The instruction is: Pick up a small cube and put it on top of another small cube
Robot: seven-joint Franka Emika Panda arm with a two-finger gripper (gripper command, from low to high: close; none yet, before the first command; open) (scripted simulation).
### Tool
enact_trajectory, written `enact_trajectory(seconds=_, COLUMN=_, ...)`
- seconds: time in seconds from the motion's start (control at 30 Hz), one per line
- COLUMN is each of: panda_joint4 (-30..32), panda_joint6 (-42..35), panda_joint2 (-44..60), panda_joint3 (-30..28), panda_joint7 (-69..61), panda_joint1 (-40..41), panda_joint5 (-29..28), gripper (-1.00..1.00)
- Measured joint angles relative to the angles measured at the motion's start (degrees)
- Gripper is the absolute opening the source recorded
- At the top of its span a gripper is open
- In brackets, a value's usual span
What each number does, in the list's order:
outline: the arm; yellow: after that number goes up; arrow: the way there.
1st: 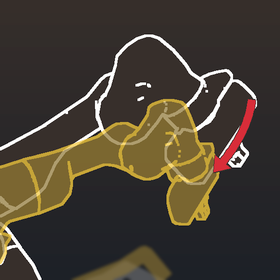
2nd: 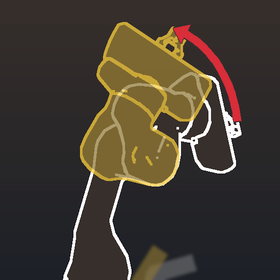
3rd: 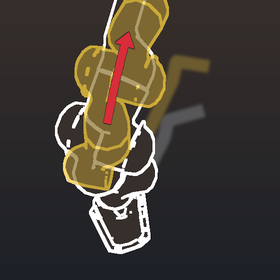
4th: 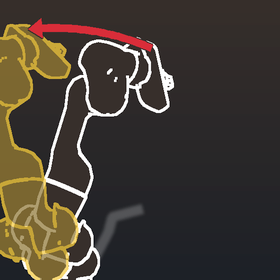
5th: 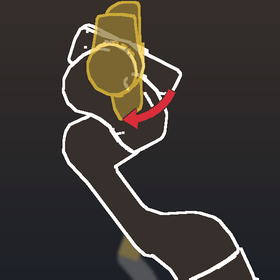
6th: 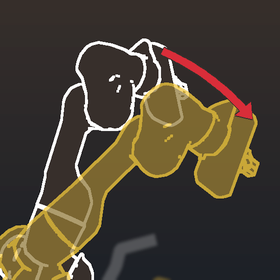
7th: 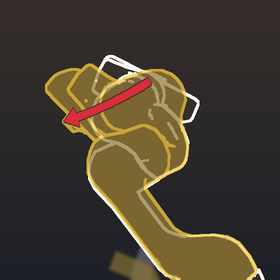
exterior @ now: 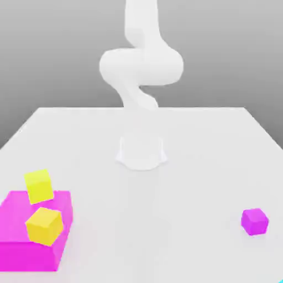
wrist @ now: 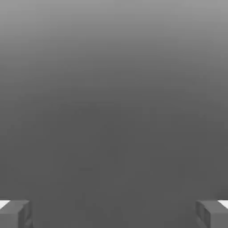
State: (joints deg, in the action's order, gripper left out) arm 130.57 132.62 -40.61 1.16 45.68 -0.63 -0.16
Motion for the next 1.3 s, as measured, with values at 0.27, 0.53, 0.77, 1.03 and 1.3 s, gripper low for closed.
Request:
enact_trajectory(seconds=0.27, panda_joint4=-3.9, panda_joint6=2.8, panda_joint2=16.9, panda_joint3=4.2, panda_joint7=0.0, panda_joint1=-2.0, panda_joint5=-1.2, gripper=0.0)
enact_trajectory(seconds=0.53, panda_joint4=-7.8, panda_joint6=5.4, panda_joint2=33.5, panda_joint3=8.3, panda_joint7=1.1, panda_joint1=-4.3, panda_joint5=-4.0, gripper=0.0)
enact_trajectory(seconds=0.77, panda_joint4=-11.2, panda_joint6=7.7, panda_joint2=48.2, panda_joint3=10.3, panda_joint7=2.7, panda_joint1=-8.3, panda_joint5=-7.3, gripper=0.0)
enact_trajectory(seconds=1.03, panda_joint4=-15.0, panda_joint6=10.2, panda_joint2=65.0, panda_joint3=11.5, panda_joint7=4.0, panda_joint1=-12.9, panda_joint5=-10.4, gripper=0.0)
enact_trajectory(seconds=1.3, panda_joint4=-18.5, panda_joint6=16.7, panda_joint2=79.0, panda_joint3=9.8, panda_joint7=5.6, panda_joint1=-16.6, panda_joint5=-13.3, gripper=-1.0)
